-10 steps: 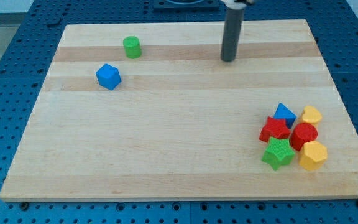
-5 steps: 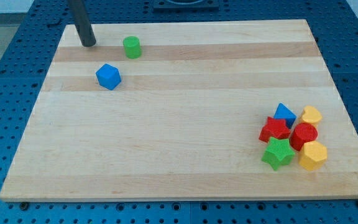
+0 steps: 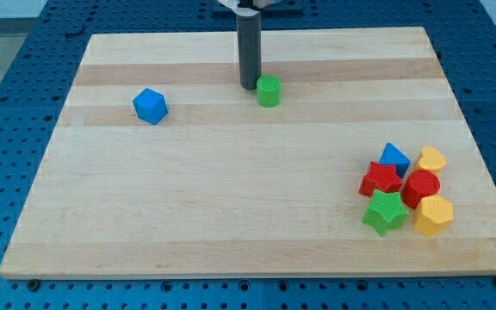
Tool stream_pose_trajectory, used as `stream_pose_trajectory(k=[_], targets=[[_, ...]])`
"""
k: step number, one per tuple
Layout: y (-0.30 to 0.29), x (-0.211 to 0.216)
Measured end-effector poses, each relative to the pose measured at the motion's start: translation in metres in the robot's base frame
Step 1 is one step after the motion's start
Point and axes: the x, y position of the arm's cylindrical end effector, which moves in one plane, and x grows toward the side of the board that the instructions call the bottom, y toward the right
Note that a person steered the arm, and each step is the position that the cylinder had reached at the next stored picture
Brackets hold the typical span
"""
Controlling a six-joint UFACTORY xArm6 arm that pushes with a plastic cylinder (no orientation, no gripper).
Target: Push green circle towards center
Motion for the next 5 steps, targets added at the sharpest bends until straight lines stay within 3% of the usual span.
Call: stream_pose_trajectory(k=[2, 5], targets=[[0.008, -0.011], [0.075, 0.094]])
